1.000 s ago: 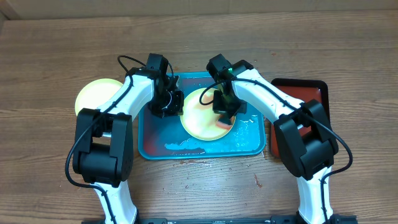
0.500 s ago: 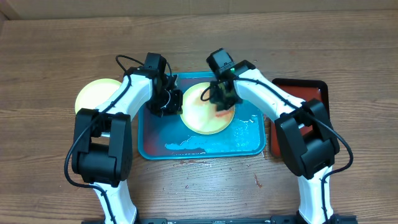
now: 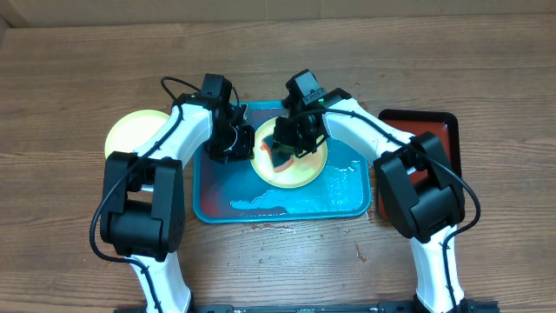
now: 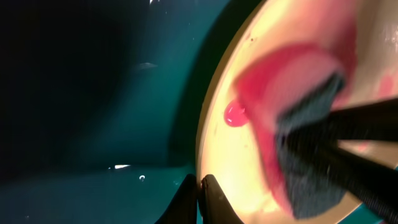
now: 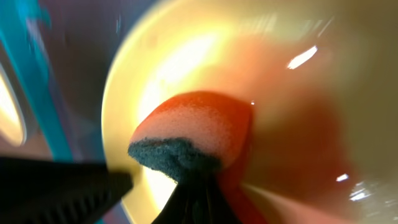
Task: Clean dirty plates on tray and stack at the side
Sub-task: 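Keep scrubbing the second yellow plate with the right-gripper sponge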
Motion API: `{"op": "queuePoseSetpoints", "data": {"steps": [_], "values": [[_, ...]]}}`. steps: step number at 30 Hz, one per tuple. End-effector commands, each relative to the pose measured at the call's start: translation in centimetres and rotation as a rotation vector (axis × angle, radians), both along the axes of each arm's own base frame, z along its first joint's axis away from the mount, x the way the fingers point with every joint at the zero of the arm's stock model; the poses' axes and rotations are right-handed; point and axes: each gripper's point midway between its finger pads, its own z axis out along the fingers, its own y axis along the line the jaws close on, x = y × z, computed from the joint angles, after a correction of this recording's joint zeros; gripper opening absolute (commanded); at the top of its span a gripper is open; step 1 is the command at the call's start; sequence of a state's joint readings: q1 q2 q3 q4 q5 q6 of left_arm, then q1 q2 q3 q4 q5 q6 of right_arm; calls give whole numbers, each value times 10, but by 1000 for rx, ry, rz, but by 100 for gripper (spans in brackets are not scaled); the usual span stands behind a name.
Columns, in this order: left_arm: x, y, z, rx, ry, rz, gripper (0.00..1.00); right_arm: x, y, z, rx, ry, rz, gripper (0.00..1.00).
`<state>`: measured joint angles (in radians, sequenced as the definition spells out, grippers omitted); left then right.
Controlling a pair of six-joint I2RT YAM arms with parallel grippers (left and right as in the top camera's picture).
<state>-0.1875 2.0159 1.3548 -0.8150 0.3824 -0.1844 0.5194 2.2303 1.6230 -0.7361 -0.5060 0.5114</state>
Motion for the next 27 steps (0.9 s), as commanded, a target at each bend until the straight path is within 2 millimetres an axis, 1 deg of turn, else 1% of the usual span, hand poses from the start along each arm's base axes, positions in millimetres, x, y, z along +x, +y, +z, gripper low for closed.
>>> {"op": "queuePoseSetpoints", "data": {"steps": [1, 3, 6, 9, 11, 12, 15, 17, 21, 24, 25, 27], "values": [[10, -4, 17, -21, -54, -3, 4, -27, 11, 5, 67, 66, 101, 4], [10, -4, 17, -21, -54, -3, 4, -32, 4, 9, 43, 74, 115, 4], [10, -4, 17, -21, -54, -3, 4, -34, -15, 7, -59, 78, 93, 4], [9, -4, 17, -21, -54, -3, 4, -33, -46, 0, -226, 60, 62, 4], [9, -4, 17, -21, -54, -3, 4, -30, -72, -4, -362, 42, 28, 4], [9, -4, 17, -21, -54, -3, 4, -28, -88, -6, -446, 29, -1, 4], [9, -4, 17, -21, -54, -3, 4, -18, -124, -5, -642, -24, -74, 4], [9, -4, 17, -21, -54, -3, 4, -11, -139, -3, -728, -63, -110, 4], [8, -4, 17, -20, -50, -3, 4, 0, -152, 0, -805, -126, -160, 4], [8, -4, 17, -20, -50, -6, 4, 10, -153, 5, -818, -165, -175, 4], [8, -4, 17, -20, -50, -6, 4, 17, -151, 7, -811, -194, -188, 4], [8, -4, 17, -20, -50, -6, 4, 25, -146, 8, -786, -223, -199, 4]]}}
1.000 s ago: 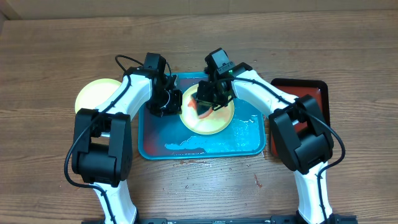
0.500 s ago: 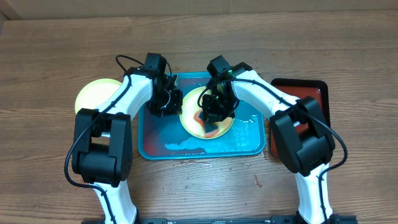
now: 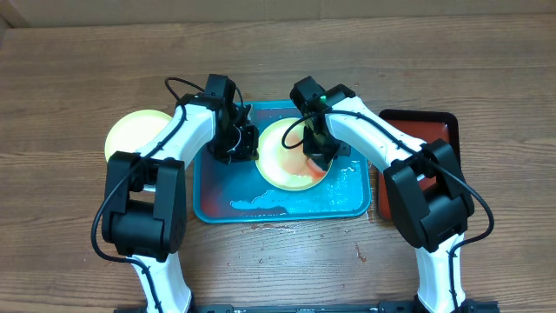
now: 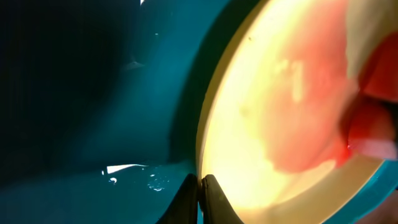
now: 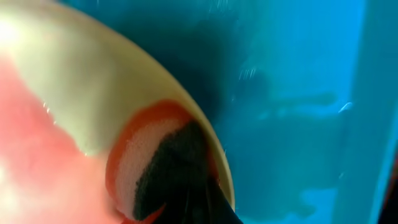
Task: Clean dirty plates on tray and stack at the side
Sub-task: 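Keep scrubbing the second yellow plate with the right-gripper sponge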
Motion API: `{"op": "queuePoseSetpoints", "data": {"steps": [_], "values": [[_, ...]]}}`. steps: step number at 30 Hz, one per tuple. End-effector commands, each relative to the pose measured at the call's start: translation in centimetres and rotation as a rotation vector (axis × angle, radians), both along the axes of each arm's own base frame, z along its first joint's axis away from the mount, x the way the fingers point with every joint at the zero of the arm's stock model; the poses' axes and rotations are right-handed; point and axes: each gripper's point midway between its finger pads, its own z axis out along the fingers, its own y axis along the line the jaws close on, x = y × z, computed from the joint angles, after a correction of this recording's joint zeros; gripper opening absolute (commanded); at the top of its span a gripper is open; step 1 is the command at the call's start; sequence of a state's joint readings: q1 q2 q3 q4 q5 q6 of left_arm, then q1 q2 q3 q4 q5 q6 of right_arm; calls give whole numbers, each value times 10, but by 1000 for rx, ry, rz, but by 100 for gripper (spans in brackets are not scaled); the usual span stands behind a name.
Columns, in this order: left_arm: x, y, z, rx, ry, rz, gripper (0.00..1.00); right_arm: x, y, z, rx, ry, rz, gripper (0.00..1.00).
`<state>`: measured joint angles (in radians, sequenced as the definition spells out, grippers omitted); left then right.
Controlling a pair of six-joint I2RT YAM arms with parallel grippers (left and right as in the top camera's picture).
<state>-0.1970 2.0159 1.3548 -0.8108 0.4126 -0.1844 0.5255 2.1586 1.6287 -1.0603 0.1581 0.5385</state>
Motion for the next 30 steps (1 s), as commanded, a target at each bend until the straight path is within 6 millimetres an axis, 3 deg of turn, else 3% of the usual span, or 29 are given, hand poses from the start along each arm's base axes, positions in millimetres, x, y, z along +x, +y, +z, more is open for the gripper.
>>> {"op": "queuePoseSetpoints", "data": {"steps": [1, 7, 13, 21, 26, 30], "values": [[10, 5, 15, 10, -51, 7, 4, 29, -18, 8, -85, -128, -33, 4], [9, 5, 15, 11, -49, 7, 4, 40, 36, 8, 195, -129, 66, 4], [9, 5, 15, 10, -49, 7, 4, 37, 88, 9, 486, -71, 120, 4], [9, 5, 15, 10, -50, 7, 4, -3, 120, -18, 685, 154, 195, 4], [10, 5, 15, 10, -52, 7, 4, -24, 128, 0, 784, 227, 285, 4], [11, 4, 15, 9, -57, 7, 4, -34, 123, 18, 791, 242, 330, 4]]}}
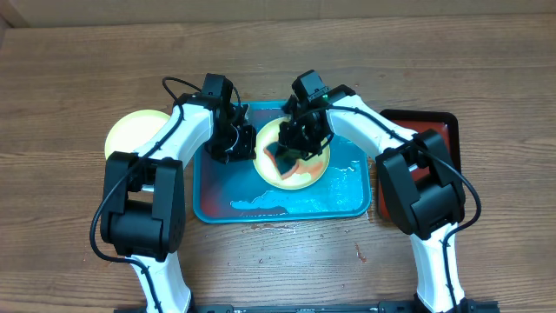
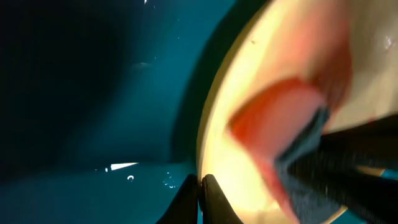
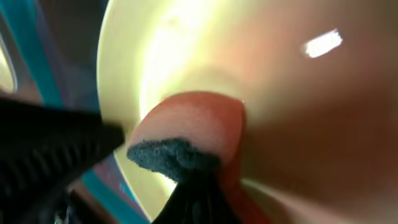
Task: Clean dirty plates on tray and stack at the side
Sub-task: 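Keep scrubbing the second yellow plate with the right-gripper sponge, then tilt the yellow plate up with left gripper, lift sponge away right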
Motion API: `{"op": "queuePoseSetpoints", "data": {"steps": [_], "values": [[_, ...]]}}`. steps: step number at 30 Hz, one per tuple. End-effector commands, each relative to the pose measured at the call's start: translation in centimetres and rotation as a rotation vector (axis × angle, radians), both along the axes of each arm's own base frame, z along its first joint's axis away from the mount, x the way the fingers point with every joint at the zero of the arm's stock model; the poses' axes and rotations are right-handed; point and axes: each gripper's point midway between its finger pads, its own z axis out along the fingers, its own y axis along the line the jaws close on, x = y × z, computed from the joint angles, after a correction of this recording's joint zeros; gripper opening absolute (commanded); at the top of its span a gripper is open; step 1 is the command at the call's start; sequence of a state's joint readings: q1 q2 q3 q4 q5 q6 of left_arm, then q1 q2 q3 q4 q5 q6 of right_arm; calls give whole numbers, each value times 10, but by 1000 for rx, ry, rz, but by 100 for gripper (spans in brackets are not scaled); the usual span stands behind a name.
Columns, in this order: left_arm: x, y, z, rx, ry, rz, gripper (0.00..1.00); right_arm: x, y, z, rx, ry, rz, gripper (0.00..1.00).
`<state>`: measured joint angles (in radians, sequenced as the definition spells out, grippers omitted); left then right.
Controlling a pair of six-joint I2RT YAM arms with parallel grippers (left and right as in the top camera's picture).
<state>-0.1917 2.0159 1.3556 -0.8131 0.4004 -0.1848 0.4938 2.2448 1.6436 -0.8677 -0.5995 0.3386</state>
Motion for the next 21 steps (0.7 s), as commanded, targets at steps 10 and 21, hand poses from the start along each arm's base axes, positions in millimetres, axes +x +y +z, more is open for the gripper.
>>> {"op": "queuePoseSetpoints", "data": {"steps": [10, 21], "values": [[16, 5, 24, 31, -72, -4, 4, -5, -37, 64, -97, -139, 40, 4], [31, 51, 103, 329, -271, 21, 4, 20, -126, 191, -287, -489, -288, 4]]}}
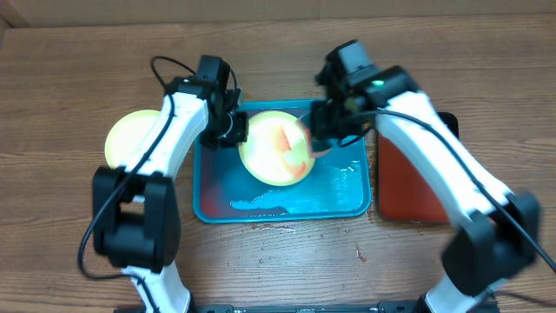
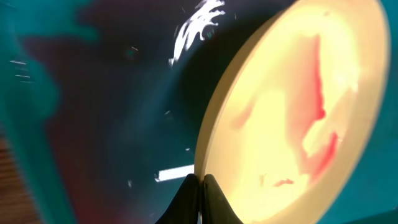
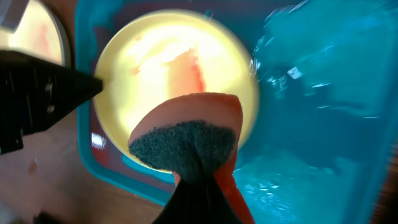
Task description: Clean dirty plates on tray and stack at the side
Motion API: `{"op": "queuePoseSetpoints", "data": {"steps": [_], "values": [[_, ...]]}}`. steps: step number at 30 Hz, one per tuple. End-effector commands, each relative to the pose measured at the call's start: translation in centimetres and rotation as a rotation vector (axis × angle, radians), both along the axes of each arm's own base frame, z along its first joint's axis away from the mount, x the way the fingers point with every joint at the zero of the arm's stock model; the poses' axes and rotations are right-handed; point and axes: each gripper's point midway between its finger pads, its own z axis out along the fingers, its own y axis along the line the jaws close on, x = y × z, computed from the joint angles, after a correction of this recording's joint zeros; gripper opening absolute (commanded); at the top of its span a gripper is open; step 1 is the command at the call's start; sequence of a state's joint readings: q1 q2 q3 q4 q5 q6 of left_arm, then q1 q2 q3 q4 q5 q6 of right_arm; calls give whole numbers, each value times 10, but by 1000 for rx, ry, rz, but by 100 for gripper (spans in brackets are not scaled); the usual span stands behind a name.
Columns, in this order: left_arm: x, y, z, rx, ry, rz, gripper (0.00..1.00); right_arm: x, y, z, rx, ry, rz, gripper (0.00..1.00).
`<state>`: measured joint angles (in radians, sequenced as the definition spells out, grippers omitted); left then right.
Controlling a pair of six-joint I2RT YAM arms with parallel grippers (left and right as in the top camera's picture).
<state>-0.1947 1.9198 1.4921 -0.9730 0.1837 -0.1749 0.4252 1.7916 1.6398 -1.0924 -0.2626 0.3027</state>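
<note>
A yellow plate (image 1: 271,161) smeared with red streaks sits over the blue tray (image 1: 261,211). My left gripper (image 1: 230,130) is shut on the plate's left rim, and its fingertips (image 2: 200,186) pinch the edge of the plate (image 2: 292,118). My right gripper (image 1: 323,132) hovers at the plate's right side, shut on an orange sponge with a dark scouring face (image 3: 186,134). The sponge hangs above the plate (image 3: 161,68), apart from it. A second yellow plate (image 1: 129,136) lies on the table left of the tray.
Wet, foamy water lies on the floor of the tray (image 3: 323,93). A red tray (image 1: 408,178) sits at the right, partly under my right arm. The wooden table (image 1: 78,69) surrounds both trays.
My right gripper, then pressing the sponge on the plate's left half, now holds it off the plate, further right. The plate sits slightly further left, and the tray looks farther from my left wrist.
My left gripper pinched the plate's rim at every moment. The sponge was on the plate's left part, then at its right rim, then back on the left, spreading the red smear. Now the sponge is off the plate and thin red streaks show.
</note>
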Motion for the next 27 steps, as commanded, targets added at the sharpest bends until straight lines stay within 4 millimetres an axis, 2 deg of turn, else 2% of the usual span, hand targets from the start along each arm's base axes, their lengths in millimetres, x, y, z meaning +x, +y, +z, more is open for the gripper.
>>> {"op": "queuePoseSetpoints", "data": {"steps": [1, 4, 7, 10, 14, 18, 27], "values": [[11, 23, 53, 171, -176, -1, 4, 12, -47, 48, -76, -162, -191, 4], [7, 34, 75, 310, -245, 12, 4, 14, -77, 72, -86, -219, -301, 4], [1, 39, 97, 455, -314, 30, 4, 13, -103, 86, -82, -242, -366, 4], [-3, 35, 115, 592, -389, 31, 4, 12, -128, 89, -92, -234, -427, 4], [-9, 18, 133, 736, -489, 7, 4, 8, -151, 83, -116, -192, -481, 4], [-14, 2, 154, 850, -608, 9, 4, 6, -160, 80, -126, -173, -502, 4], [-24, -22, 195, 1028, -809, 6, 4, 5, -162, 80, -132, -171, -506, 4]]}}
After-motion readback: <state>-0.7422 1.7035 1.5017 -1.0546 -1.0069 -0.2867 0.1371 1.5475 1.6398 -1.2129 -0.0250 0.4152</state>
